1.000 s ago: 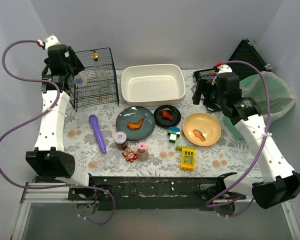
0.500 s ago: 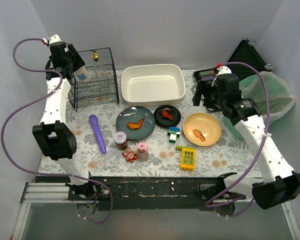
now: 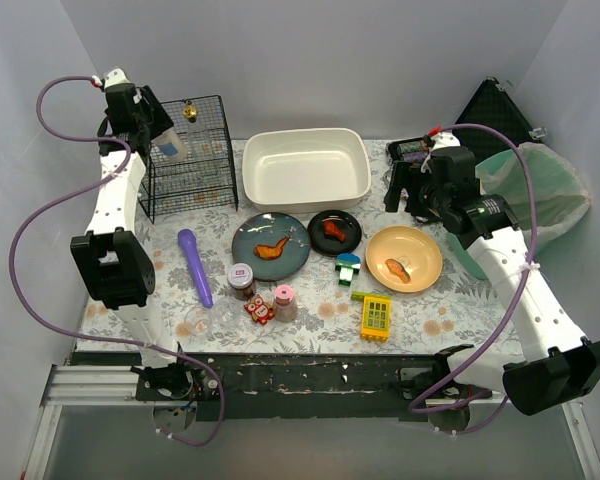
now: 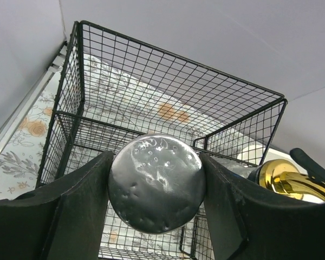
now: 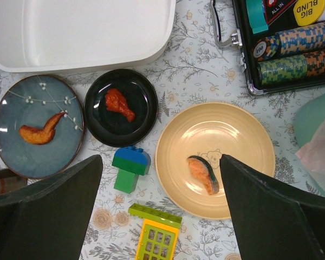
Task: Clear the kitchen counter
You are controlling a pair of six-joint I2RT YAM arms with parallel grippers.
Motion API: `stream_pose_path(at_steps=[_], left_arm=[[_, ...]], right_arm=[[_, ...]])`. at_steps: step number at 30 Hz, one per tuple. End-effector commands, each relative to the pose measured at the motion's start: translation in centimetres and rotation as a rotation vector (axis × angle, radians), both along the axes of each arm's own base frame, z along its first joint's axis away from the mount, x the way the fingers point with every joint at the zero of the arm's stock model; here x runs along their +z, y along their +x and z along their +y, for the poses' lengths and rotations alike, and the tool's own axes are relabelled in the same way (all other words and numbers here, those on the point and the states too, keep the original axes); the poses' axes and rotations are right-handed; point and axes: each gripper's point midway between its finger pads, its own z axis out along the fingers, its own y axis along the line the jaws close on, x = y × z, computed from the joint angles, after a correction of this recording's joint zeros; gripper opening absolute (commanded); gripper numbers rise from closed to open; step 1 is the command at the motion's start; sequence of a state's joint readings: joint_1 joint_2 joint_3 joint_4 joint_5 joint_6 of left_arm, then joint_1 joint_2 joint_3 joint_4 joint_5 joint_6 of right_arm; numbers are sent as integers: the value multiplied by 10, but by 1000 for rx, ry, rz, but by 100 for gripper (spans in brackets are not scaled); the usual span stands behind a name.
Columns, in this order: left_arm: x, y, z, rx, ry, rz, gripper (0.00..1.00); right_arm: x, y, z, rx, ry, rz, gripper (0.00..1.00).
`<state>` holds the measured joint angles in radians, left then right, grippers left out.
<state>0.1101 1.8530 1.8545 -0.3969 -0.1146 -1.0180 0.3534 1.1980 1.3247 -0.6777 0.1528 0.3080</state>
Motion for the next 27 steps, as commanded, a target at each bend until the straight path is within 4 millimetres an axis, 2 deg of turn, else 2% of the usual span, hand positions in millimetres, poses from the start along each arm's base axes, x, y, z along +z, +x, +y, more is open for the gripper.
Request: stream_pose_path(at_steps=[1,10,16,21,24,27], left_arm=[[40,11,-4,-31,2,-139,0],[-9,13,-3,-37,9,-70,10],[-36,12,-8,-57,-8,-29,22],[-47,10,-14,-75,-28,-18,45],[-46,9,-17,-89,-42,-25,60],[-46,9,-21,-100,-56,-27,66]], right_arm=[[7,9,2,13,3,-40,97],[2,10,5,30,3,-33,97],[5,9,6,36,6,-38,97],[6,8,6,41,7,-39,97],[7,8,5,40,7,-41,97],[7,8,6,44,9,-40,97]])
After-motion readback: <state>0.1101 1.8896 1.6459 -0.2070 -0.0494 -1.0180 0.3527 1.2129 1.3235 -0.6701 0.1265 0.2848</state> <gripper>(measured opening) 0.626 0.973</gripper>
